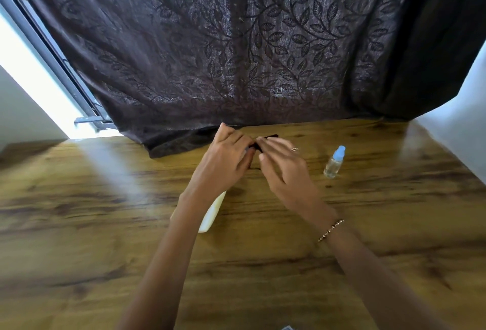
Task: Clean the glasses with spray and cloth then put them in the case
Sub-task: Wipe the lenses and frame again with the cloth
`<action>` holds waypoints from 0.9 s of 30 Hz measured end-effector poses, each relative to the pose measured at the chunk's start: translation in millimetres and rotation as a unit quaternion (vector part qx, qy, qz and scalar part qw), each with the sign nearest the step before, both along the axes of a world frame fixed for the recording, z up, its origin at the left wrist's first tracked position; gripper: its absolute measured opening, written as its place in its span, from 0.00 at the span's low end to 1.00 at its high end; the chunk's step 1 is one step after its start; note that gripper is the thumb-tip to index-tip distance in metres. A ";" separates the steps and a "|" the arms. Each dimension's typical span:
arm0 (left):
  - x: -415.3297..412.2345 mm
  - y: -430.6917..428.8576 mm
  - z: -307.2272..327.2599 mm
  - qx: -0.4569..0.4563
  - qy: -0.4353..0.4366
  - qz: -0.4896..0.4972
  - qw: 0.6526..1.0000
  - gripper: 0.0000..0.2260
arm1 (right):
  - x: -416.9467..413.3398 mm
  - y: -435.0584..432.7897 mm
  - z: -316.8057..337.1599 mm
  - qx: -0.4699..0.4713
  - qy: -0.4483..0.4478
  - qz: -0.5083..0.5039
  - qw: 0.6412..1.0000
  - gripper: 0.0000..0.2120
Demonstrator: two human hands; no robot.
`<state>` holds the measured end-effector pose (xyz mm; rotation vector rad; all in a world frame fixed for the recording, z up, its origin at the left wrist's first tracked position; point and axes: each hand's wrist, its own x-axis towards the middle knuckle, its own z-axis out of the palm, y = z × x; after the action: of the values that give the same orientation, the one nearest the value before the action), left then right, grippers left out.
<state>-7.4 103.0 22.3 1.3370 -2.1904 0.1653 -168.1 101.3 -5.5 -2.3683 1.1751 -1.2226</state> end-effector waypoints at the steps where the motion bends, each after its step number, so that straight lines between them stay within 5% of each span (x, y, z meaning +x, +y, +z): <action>1: 1.5 0.3 -0.8 -0.004 -0.003 0.003 1.000 0.11 | -2.2 -1.4 1.2 0.006 -0.001 0.010 1.000 0.16; 13: 22.8 1.6 5.9 -0.063 -0.002 0.021 0.998 0.11 | -33.9 -25.4 16.4 -0.019 -0.012 -0.081 0.996 0.06; 20: 4.8 0.2 4.1 -0.054 -0.012 -0.016 0.998 0.08 | -6.6 -16.5 21.4 -0.082 -0.002 -0.010 0.997 0.07; 27: 18.1 3.6 -3.0 -0.051 -0.019 0.010 0.998 0.10 | -24.8 -20.8 12.0 -0.053 0.010 -0.053 0.997 0.05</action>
<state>10.8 106.7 19.3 1.3101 -2.1703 0.3079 -192.9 80.5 6.5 -2.4265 1.2868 -1.3306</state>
